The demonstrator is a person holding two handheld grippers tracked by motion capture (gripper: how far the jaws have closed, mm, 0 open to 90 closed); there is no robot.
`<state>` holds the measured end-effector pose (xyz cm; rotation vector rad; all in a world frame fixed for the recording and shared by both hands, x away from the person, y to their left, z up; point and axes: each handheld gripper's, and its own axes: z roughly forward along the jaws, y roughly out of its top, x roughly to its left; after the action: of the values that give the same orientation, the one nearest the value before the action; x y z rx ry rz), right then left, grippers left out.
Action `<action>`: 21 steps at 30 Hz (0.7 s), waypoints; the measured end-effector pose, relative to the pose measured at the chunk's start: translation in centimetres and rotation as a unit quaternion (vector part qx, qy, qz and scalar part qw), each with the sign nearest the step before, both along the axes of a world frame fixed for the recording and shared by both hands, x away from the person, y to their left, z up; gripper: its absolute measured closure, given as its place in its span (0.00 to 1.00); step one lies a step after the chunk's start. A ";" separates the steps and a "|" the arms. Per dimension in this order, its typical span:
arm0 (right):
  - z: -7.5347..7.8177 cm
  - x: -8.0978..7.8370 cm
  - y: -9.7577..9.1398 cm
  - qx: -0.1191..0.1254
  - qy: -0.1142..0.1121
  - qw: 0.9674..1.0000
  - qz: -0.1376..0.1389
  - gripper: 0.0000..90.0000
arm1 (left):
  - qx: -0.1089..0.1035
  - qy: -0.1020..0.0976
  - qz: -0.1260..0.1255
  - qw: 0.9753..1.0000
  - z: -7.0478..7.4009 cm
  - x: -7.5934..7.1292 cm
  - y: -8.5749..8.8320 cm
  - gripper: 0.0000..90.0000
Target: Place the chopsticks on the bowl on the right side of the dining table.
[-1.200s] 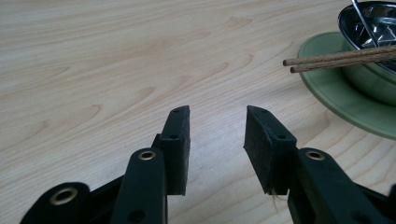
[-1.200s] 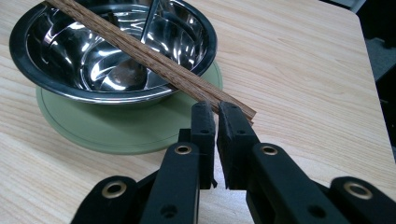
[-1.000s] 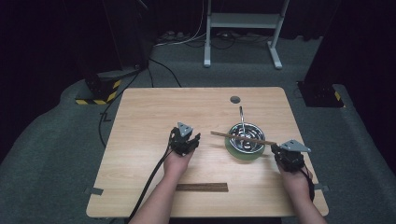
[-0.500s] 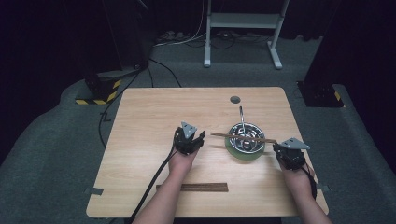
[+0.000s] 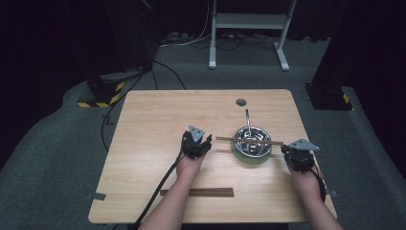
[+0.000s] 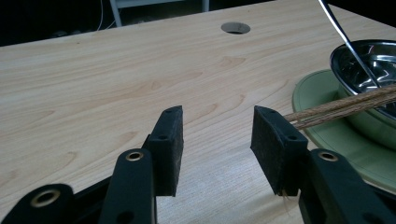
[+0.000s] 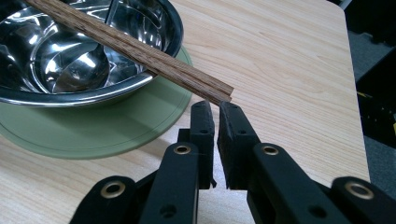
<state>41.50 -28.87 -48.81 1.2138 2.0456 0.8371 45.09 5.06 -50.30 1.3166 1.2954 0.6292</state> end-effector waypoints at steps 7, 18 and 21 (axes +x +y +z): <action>-0.3 0.5 -0.6 0.002 0.007 1.000 -0.004 0.93 | -0.004 0.010 0.003 1.000 -0.4 0.0 -0.3 0.58; 0.4 1.0 -0.9 -0.008 0.007 1.000 -0.006 0.93 | 0.011 0.021 0.003 1.000 -0.7 -0.2 -0.2 0.62; 0.3 1.0 -1.0 -0.010 0.004 1.000 -0.006 0.93 | 0.014 0.027 -0.001 1.000 -0.8 -0.3 -0.2 0.61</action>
<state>42.51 -29.89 -48.50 1.2193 2.0466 0.8062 44.77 4.87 -51.12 1.3652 1.3328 0.6172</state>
